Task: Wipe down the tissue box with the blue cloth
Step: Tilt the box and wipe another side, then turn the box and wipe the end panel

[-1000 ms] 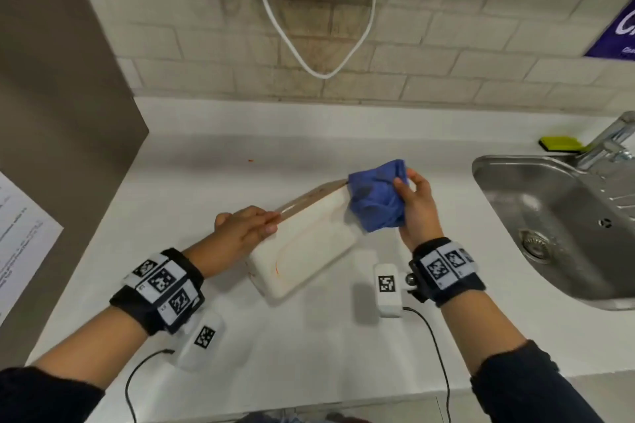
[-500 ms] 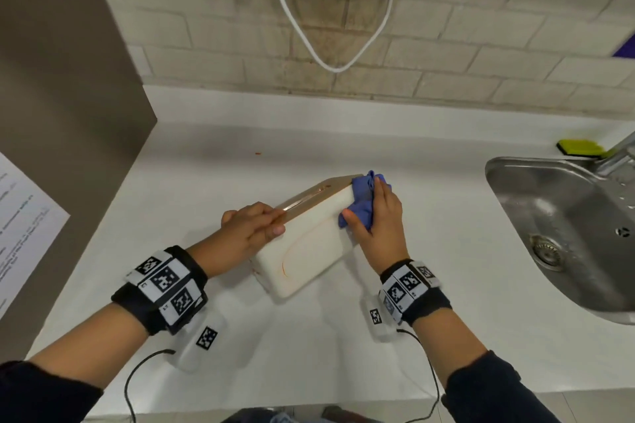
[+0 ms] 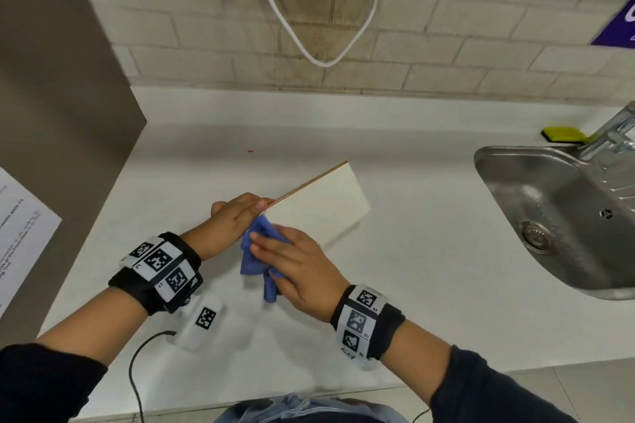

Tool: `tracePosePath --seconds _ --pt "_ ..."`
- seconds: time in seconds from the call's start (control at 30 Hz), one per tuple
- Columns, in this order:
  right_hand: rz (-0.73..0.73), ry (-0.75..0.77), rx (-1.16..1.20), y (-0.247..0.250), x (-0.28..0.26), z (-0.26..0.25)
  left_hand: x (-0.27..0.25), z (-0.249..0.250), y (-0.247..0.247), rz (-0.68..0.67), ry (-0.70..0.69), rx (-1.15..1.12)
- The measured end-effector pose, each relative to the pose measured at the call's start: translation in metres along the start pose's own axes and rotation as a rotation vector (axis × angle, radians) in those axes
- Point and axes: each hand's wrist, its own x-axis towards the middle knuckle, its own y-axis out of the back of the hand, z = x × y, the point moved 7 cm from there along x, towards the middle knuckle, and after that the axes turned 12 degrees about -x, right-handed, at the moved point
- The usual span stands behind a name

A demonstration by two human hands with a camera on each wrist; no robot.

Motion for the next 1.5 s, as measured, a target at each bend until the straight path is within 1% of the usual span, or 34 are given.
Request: tracePosePath --seconds 0.07,0.1,0.13,0.17,0.23,0.3,0.37,0.43,0.5,0.53,0.57,0.6,0.63,0.67,0.73,0.8,0.87,0.9,0.93,0.97,1.0,1.03,1.07,1.1,1.13,1.17,1.2,1.23,1.3,1.33,1.37,1.4,1.43,1.5 --pt "-0.092 0.18 -0.052 -0.004 -0.009 -0.007 0.001 0.001 -0.002 -0.026 -0.013 0.053" --pt "-0.146 0.238 -0.074 -0.004 -0.015 -0.007 0.002 0.003 -0.003 -0.032 -0.027 0.083" --pt "-0.19 0.255 -0.083 -0.002 -0.02 -0.003 0.003 0.002 -0.005 -0.036 -0.037 0.107" --pt "-0.218 0.236 -0.084 0.0 -0.027 0.006 0.004 0.002 -0.005 -0.032 -0.043 0.116" --pt "-0.199 0.098 -0.07 0.014 -0.041 0.033 0.005 -0.001 -0.003 -0.012 -0.036 0.1" --pt "-0.118 -0.11 -0.045 0.035 -0.053 0.071 0.004 -0.003 -0.002 -0.008 -0.021 0.083" --pt "-0.039 -0.323 0.034 0.052 -0.06 0.104 0.002 0.0 -0.005 -0.011 0.0 0.083" --pt "0.084 -0.517 0.132 0.059 -0.056 0.126 -0.001 0.007 -0.006 0.015 -0.004 0.08" --pt "0.266 -0.687 0.2 0.058 -0.045 0.134 -0.003 0.012 -0.007 0.039 -0.016 0.088" --pt "0.333 -0.75 0.197 0.055 -0.04 0.131 -0.004 0.012 -0.008 0.04 -0.018 0.098" --pt "0.364 -0.784 0.157 0.052 -0.033 0.123 -0.004 0.011 -0.009 0.039 -0.014 0.104" --pt "0.356 -0.777 0.101 0.047 -0.026 0.111 -0.004 0.008 -0.009 0.046 -0.012 0.104" --pt "0.32 -0.733 0.056 0.042 -0.019 0.096 -0.003 0.006 -0.008 0.057 -0.014 0.105" --pt "0.26 -0.657 0.034 0.035 -0.012 0.079 -0.002 0.004 -0.007 0.074 -0.018 0.104" --pt "0.109 -0.424 0.009 0.018 -0.006 0.044 0.0 0.003 -0.005 0.103 -0.007 0.089" --pt "0.0 -0.219 -0.01 0.007 -0.014 0.02 0.001 0.004 -0.004 0.102 -0.005 0.094" --pt "-0.075 -0.084 -0.029 0.009 -0.031 0.018 -0.001 0.01 -0.008 0.104 -0.044 0.168" --pt "-0.101 -0.047 -0.068 0.014 -0.042 0.022 -0.004 0.014 -0.013 0.111 -0.065 0.218" --pt "-0.115 -0.06 -0.107 0.02 -0.056 0.035 -0.008 0.017 -0.019 0.119 -0.076 0.272" --pt "-0.104 -0.127 -0.11 0.03 -0.069 0.048 -0.012 0.02 -0.027 0.125 -0.079 0.335" --pt "-0.062 -0.248 -0.055 0.043 -0.081 0.061 -0.016 0.022 -0.037 0.137 -0.075 0.414" --pt "0.026 -0.438 0.089 0.057 -0.094 0.075 -0.019 0.026 -0.049 0.156 -0.074 0.516" --pt "0.144 -0.656 0.296 0.069 -0.11 0.09 -0.02 0.03 -0.065 0.158 -0.065 0.616" --pt "0.274 -0.844 0.475 0.078 -0.125 0.104 -0.022 0.032 -0.082 0.136 -0.025 0.683" --pt "0.405 -1.009 0.588 0.087 -0.14 0.115 -0.024 0.034 -0.1 0.121 0.017 0.745" --pt "0.504 -1.118 0.61 0.096 -0.154 0.122 -0.025 0.035 -0.116 0.106 0.043 0.787" --pt "0.581 -1.193 0.61 0.102 -0.166 0.13 -0.024 0.037 -0.131 0.105 0.049 0.799" --pt "0.645 -1.234 0.63 0.105 -0.175 0.135 -0.024 0.041 -0.14 0.091 0.06 0.786" --pt "0.697 -1.304 0.699 0.102 -0.187 0.145 -0.025 0.049 -0.145 0.043 0.099 0.752" --pt "0.698 -1.336 0.777 0.096 -0.19 0.147 -0.026 0.052 -0.142 0.045 0.054 0.72" --pt "0.698 -1.36 0.859 0.089 -0.191 0.148 -0.024 0.052 -0.137 0.027 -0.048 0.672" --pt "0.696 -1.37 0.908 0.085 -0.191 0.147 -0.025 0.05 -0.131 -0.044 -0.131 0.592" --pt "0.71 -1.372 0.931 0.085 -0.188 0.143 -0.027 0.049 -0.121 -0.135 -0.184 0.54" --pt "0.742 -1.377 0.999 0.082 -0.187 0.137 -0.029 0.047 -0.096 -0.233 -0.287 0.594"
